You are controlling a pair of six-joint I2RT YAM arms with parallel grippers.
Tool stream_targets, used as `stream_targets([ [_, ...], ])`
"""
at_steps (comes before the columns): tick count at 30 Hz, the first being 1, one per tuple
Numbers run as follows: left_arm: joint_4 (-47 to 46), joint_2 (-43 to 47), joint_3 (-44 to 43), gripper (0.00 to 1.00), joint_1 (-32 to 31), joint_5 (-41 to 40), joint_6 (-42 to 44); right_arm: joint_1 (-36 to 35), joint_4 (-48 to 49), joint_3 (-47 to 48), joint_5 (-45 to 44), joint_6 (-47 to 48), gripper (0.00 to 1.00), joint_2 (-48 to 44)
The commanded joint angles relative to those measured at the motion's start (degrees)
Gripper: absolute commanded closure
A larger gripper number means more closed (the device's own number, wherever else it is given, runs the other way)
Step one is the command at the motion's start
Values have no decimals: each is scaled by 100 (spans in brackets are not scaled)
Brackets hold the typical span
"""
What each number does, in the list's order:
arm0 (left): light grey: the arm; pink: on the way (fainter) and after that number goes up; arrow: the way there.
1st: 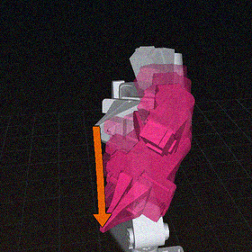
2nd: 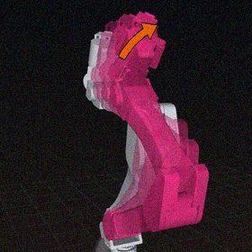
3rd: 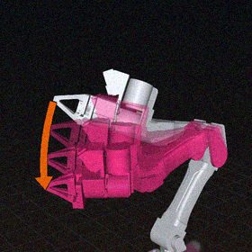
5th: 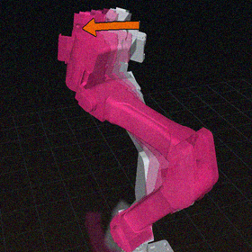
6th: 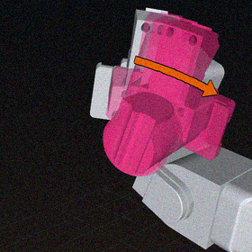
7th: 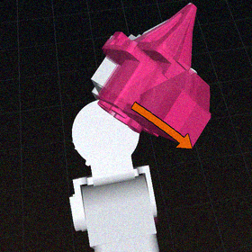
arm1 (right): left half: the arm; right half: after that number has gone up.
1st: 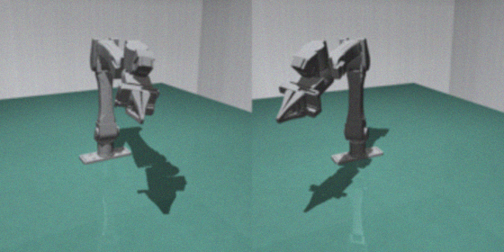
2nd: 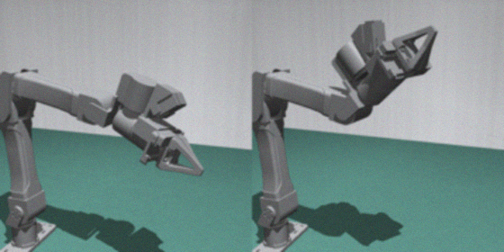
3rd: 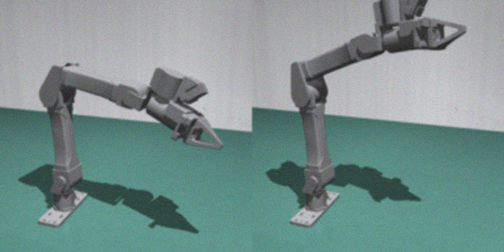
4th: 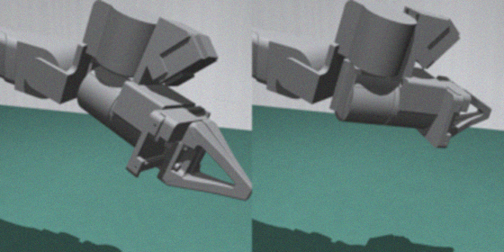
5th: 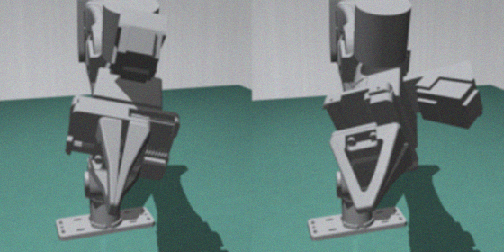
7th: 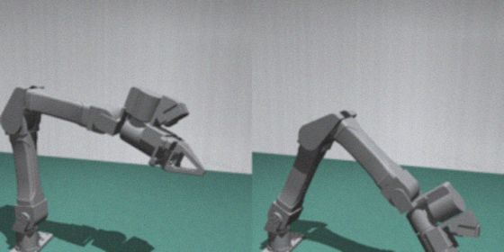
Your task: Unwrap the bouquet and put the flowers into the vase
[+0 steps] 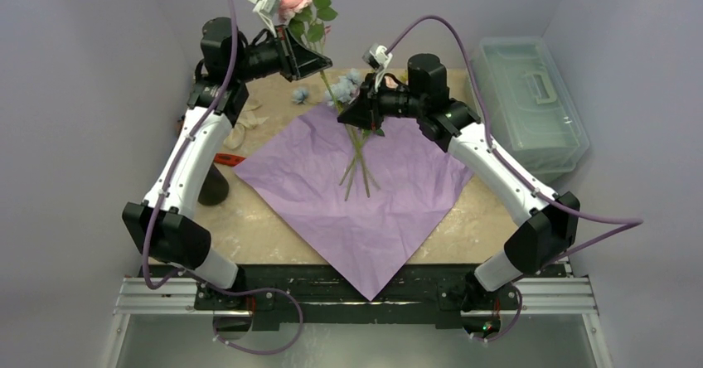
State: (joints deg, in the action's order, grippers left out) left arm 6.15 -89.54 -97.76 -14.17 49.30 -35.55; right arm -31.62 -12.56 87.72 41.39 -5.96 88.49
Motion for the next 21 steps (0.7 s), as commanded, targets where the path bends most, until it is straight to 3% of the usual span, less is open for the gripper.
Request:
stream_targets([
  [1, -321, 546, 291, 100, 589, -262, -239, -46, 96, 123, -42, 29, 64, -174],
  [3, -69, 696, 299, 100, 998, -429, -139, -46, 24, 200, -21, -21, 40, -128],
  [7, 446, 960, 176, 100, 1890, -415, 126, -46, -11, 198, -29, -75, 22, -143],
  [11, 1318, 1197, -330, 100, 2848, -507, 693, -44, -94, 77, -11, -17, 16, -188],
  [14, 2260, 1240, -1395, 100, 3473, -1215, 1563, -40, -117, -57, 1, 40, 14, -249],
  [17, 2931, 1271, -2476, 100, 3605, -2356, 2257, -40, -133, -124, -33, 55, 14, -294],
  [21, 3330, 1371, -3123, 100, 3623, -3581, 2903, -45, -217, -135, -34, 130, 13, -298],
])
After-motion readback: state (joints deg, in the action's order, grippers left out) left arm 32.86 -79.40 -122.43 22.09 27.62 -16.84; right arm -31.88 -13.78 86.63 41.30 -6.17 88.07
